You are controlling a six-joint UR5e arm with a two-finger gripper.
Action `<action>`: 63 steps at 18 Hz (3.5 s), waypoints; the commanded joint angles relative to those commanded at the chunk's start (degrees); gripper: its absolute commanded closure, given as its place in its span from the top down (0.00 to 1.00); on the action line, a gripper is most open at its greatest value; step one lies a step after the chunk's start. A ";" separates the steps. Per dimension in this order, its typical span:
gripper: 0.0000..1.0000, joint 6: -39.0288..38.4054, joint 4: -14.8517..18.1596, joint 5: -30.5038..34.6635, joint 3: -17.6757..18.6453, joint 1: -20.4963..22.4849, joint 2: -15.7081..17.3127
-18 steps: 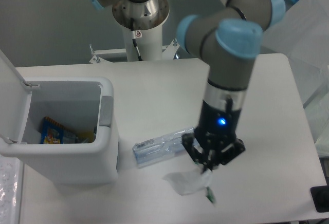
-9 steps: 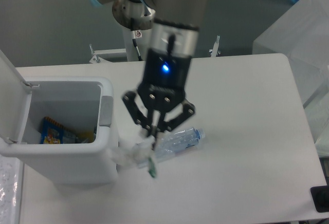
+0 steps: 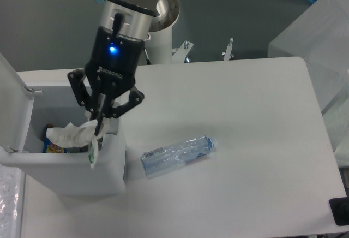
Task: Place the trash in the trash can
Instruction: 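Open the gripper to drop the tissue into the bin, then move the open gripper back over the clear plastic bottle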
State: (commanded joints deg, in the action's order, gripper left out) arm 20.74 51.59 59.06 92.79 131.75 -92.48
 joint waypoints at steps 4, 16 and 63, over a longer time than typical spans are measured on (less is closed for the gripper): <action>1.00 -0.09 0.00 0.00 3.97 -0.09 1.86; 1.00 -2.73 -0.09 1.14 -6.48 3.58 -5.68; 1.00 66.08 3.52 20.92 1.77 21.44 -22.84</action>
State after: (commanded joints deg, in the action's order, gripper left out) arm 86.82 55.11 79.98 94.56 153.19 -115.32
